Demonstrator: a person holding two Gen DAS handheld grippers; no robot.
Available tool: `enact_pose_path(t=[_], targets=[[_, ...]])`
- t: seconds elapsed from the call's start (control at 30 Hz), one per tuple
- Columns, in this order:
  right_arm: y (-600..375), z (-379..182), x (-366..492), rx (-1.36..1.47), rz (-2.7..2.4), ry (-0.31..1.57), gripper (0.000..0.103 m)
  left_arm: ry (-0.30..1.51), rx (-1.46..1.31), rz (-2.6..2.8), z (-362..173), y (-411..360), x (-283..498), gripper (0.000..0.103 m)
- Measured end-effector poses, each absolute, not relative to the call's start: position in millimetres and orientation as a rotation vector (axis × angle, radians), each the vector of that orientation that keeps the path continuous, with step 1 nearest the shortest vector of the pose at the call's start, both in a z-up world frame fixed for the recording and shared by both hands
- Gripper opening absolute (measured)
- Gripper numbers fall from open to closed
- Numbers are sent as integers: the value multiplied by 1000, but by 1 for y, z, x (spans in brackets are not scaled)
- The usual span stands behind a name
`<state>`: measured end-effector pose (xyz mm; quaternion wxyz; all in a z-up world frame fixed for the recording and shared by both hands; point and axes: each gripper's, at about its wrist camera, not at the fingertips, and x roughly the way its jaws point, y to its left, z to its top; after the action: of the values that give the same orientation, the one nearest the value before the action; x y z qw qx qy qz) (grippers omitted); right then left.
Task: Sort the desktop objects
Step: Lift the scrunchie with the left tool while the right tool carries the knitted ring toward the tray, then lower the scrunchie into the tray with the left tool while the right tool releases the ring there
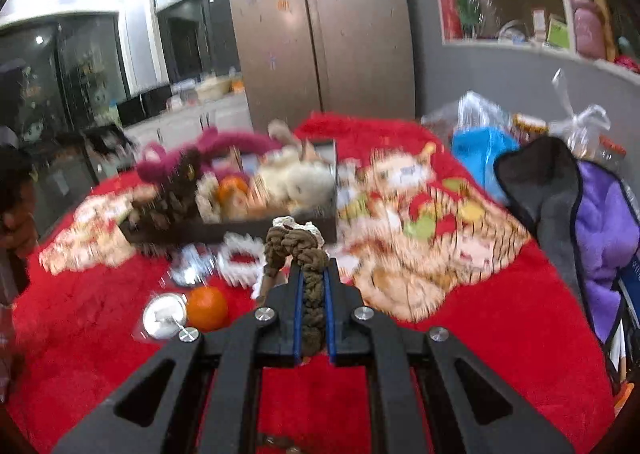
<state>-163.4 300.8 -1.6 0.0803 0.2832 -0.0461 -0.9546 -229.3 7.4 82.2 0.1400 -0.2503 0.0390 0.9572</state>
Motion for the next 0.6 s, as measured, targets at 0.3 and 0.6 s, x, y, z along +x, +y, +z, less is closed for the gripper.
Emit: enact_pose_path(t=[0.3, 0.6], targets=[[236, 36, -207, 858, -2805, -180, 10, 127, -985, 2854, 66, -28, -265, 10], [130, 79, -278, 857, -2655, -253, 10, 191, -1061, 2806, 50, -18, -271, 10]])
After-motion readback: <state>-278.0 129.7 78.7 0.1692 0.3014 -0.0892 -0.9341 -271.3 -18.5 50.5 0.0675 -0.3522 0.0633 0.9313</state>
